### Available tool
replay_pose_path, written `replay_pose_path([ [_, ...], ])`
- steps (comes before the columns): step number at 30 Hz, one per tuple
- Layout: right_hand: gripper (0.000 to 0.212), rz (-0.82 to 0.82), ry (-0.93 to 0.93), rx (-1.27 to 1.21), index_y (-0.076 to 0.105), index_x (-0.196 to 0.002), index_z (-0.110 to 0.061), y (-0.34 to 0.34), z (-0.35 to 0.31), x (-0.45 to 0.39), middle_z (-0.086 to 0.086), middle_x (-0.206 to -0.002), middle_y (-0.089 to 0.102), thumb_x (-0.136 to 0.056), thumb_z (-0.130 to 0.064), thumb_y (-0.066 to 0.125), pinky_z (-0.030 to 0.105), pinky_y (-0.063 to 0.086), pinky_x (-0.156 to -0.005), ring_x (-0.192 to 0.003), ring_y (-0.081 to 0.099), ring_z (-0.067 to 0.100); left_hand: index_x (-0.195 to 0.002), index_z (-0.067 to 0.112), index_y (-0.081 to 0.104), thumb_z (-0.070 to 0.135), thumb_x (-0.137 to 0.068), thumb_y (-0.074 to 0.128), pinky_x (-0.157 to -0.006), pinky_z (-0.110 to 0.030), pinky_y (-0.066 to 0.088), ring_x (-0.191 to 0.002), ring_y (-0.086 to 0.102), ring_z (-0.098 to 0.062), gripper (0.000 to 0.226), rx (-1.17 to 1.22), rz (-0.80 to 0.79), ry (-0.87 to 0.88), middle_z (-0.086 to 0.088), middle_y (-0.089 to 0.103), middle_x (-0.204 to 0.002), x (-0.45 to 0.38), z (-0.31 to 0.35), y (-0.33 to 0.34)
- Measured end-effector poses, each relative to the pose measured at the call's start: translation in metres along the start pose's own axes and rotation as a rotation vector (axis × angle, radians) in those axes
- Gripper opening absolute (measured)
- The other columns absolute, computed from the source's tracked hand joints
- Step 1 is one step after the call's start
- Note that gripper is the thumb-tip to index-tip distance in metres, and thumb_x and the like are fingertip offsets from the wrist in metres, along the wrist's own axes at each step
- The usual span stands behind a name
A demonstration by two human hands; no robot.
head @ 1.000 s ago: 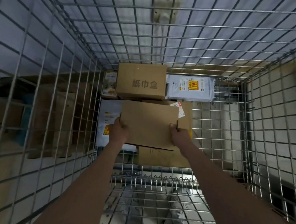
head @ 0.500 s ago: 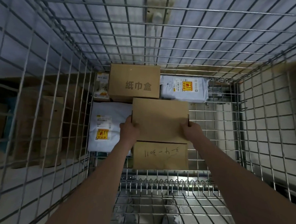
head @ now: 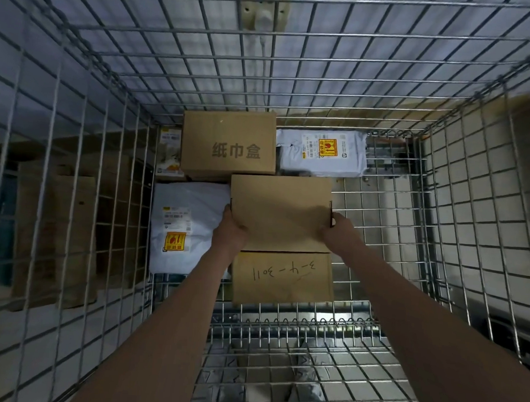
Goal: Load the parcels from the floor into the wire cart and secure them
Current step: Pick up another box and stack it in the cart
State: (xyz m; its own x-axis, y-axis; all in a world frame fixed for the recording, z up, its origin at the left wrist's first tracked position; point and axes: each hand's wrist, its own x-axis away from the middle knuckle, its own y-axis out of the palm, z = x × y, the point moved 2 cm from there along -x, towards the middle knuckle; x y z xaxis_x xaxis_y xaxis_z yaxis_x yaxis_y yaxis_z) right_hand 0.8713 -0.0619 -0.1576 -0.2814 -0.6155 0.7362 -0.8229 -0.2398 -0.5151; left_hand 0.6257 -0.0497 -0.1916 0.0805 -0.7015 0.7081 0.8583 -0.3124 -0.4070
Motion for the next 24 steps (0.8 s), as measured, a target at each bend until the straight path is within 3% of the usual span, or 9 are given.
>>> replay_pose_path([
  [5, 0.053, 0.03, 0.007, -0.017, 0.05, -0.142, -0.014, -0.002, 0.004, -0.004, 0.015, -0.119, 0.066, -0.09, -0.004, 0.048, 0.041, 0.052, -0.086, -0.107, 0.062, 0.037, -0.157, 0.027, 0.014, 0.013, -0.096, 0.052, -0.085, -0.027, 0.041, -0.103, 0.05, -0.017, 0.072, 0.046, -0.028, -0.011, -0.003, 0.051, -0.14, -0.001, -0.002, 0.006],
  [10, 0.05, 0.057, 0.007, 0.018, 0.052, -0.14, -0.014, 0.001, 0.009, -0.005, 0.015, -0.117, 0.067, -0.091, -0.004, 0.049, 0.041, 0.052, -0.091, -0.109, 0.061, 0.038, -0.158, 0.022, 0.009, 0.008, -0.098, 0.05, -0.09, -0.025, 0.04, -0.109, 0.049, -0.016, 0.074, 0.043, -0.023, 0.009, -0.005, 0.046, -0.145, 0.0, -0.002, 0.009],
  [16, 0.048, 0.095, 0.025, 0.163, 0.05, -0.142, -0.016, 0.0, 0.002, -0.005, 0.014, -0.124, 0.064, -0.093, -0.012, 0.054, 0.039, 0.051, -0.095, -0.114, 0.06, 0.036, -0.158, 0.026, 0.006, 0.027, -0.099, 0.048, -0.085, -0.037, 0.053, -0.095, 0.059, -0.026, 0.072, -0.206, 0.034, -0.061, -0.01, 0.056, -0.133, 0.006, 0.002, 0.005],
  [19, 0.053, 0.127, 0.036, 0.324, 0.041, -0.146, -0.016, -0.01, -0.013, 0.013, 0.015, -0.129, 0.058, -0.093, -0.009, 0.049, 0.041, 0.049, -0.096, -0.12, 0.056, 0.035, -0.159, 0.022, 0.008, 0.036, -0.1, 0.043, -0.101, -0.051, 0.045, -0.122, 0.05, -0.037, 0.07, -0.393, 0.108, -0.102, -0.019, 0.043, -0.146, 0.029, 0.016, -0.004],
  [21, 0.055, 0.131, 0.014, 0.409, 0.035, -0.149, -0.017, -0.02, -0.026, 0.035, 0.015, -0.138, 0.051, -0.095, -0.01, 0.045, 0.043, 0.046, -0.099, -0.126, 0.052, 0.034, -0.159, 0.021, 0.013, 0.036, -0.104, 0.036, -0.112, -0.054, 0.033, -0.141, 0.032, -0.037, 0.062, -0.555, 0.105, -0.025, -0.014, 0.025, -0.161, 0.053, 0.035, -0.014],
  [24, 0.052, 0.113, -0.048, 0.515, 0.032, -0.15, -0.019, -0.041, -0.054, 0.079, 0.011, -0.145, 0.044, -0.099, -0.019, 0.043, 0.044, 0.044, -0.102, -0.13, 0.049, 0.032, -0.16, 0.021, 0.013, 0.038, -0.107, 0.026, -0.121, -0.056, 0.017, -0.152, 0.014, -0.031, 0.057, -0.723, 0.052, 0.093, -0.004, 0.01, -0.167, 0.095, 0.07, -0.041],
])
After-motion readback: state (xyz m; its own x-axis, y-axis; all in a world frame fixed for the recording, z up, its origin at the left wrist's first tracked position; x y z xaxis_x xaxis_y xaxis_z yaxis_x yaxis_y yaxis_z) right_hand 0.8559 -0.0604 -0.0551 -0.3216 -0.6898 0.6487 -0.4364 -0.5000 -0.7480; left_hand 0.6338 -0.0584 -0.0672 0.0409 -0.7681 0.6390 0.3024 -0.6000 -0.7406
